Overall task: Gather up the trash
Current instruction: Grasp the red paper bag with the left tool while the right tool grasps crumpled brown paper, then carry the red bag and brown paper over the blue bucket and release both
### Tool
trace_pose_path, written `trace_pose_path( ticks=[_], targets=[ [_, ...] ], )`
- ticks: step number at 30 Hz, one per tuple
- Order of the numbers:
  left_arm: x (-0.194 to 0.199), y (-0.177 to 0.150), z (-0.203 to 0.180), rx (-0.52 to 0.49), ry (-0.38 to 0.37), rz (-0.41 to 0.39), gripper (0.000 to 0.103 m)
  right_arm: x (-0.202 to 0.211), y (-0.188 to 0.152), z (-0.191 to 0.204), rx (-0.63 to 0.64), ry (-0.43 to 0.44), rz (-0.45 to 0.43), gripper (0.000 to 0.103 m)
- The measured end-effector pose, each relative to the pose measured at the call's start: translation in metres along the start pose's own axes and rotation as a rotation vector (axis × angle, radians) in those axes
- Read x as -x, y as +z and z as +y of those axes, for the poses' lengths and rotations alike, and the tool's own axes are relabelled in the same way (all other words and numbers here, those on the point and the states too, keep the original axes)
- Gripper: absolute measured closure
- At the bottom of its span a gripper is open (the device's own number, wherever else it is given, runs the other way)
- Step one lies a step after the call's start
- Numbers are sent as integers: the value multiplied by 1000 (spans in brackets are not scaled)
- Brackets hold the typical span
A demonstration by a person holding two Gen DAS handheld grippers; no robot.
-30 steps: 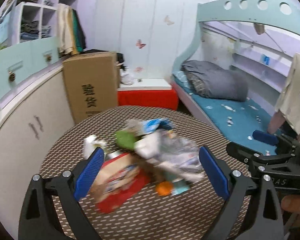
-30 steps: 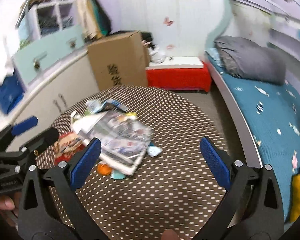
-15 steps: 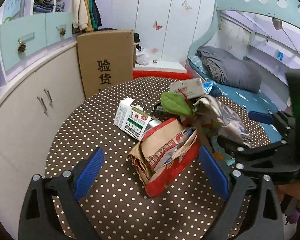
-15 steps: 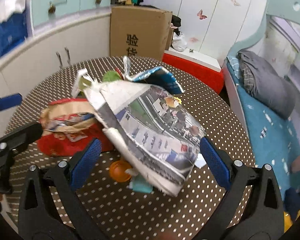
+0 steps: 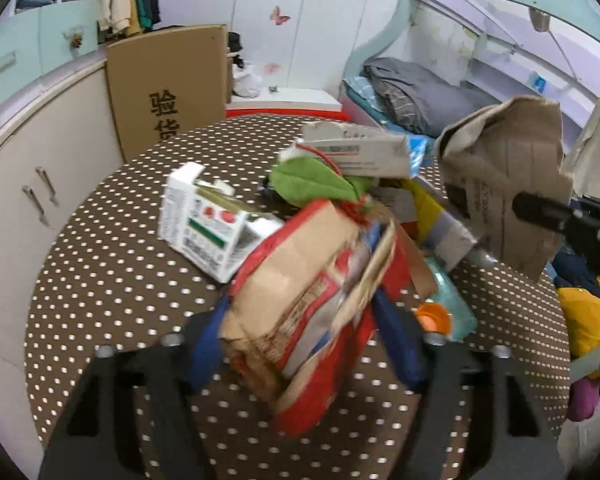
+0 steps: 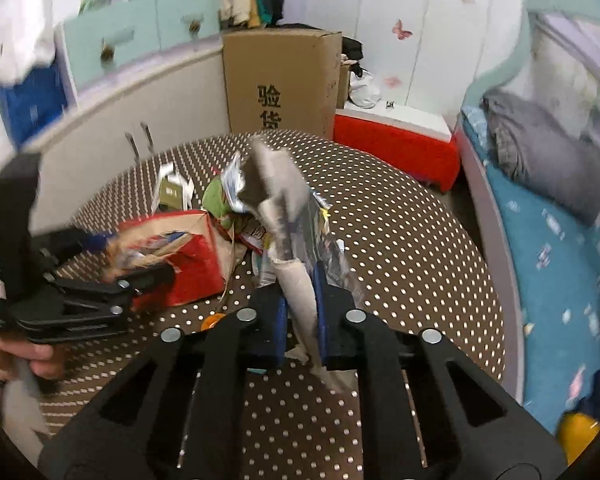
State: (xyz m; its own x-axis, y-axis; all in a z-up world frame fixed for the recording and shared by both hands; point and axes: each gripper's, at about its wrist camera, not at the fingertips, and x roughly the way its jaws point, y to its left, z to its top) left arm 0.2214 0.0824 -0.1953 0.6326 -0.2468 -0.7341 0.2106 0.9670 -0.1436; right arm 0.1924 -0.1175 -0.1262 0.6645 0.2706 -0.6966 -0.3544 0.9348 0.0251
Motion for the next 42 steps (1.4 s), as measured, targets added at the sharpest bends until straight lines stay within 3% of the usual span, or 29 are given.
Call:
trace_pose_path(
  ticks=[4,11,23,29,34,42],
  targets=[
    [2,-2,-15,-7,11,-3,49,17,-3,-27,-98,57,-27,95],
    [18,-12,-31,30,25,-23,51,37,-9,-43,-147,82,-63,96],
    [74,7,-62,46,47,-141,51,75,-15,-82,-225,117,-153,96],
    [88,36,-102,9,-18,-194,51,102,-12,-115,-269,103,-215,96],
    [79,62,-152,-39,-90,-209,51,121,-18,-158,-326,39,-247,96],
    [44,86,-224,-96,-187,-173,51,115,-57,-249,-501,-58,-187,96]
  ],
)
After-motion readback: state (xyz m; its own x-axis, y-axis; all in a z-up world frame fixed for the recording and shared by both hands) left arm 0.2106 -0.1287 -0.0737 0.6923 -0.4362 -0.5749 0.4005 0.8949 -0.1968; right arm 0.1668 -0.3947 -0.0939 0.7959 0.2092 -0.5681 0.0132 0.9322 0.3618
